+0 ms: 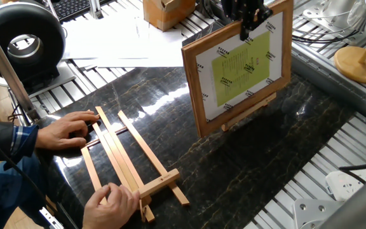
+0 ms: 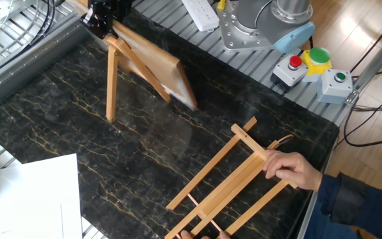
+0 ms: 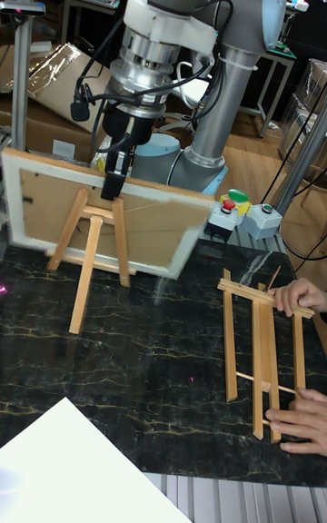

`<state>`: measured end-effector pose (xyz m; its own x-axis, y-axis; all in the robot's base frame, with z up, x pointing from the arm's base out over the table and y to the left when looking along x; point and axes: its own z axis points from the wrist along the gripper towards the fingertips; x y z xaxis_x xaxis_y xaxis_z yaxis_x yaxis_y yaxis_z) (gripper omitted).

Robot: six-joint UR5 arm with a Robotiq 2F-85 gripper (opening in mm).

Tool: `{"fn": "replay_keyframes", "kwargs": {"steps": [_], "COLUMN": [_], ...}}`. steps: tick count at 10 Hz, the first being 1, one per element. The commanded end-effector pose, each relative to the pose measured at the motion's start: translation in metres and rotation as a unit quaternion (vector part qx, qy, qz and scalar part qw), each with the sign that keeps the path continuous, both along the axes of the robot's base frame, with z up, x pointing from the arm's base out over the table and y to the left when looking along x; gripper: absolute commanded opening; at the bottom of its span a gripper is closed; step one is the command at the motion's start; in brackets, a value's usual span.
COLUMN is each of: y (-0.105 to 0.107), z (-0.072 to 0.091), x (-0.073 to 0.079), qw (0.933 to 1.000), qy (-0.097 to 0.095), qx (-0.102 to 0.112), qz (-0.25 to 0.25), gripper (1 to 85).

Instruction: Take the photo frame down from the bracket

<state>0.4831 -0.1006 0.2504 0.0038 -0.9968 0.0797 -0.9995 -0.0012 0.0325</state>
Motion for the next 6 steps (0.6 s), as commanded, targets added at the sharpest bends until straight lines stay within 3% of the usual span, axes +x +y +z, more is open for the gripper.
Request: {"fn": "replay_keyframes", "kwargs": {"steps": [1,4,6], "y": [0.002,0.012,0.034], "z": [0.007,0.026,0.060], "x": [-0.005,-0.013,-0.026], "qw": [0.9997,0.9980,0.9915], "qy": [0.003,0.026,0.065], "qx": [0.003,0.006,0.008], "qz": [-0.024,-0.056,-0.112], "gripper": [1.3,1.3,1.3]}}
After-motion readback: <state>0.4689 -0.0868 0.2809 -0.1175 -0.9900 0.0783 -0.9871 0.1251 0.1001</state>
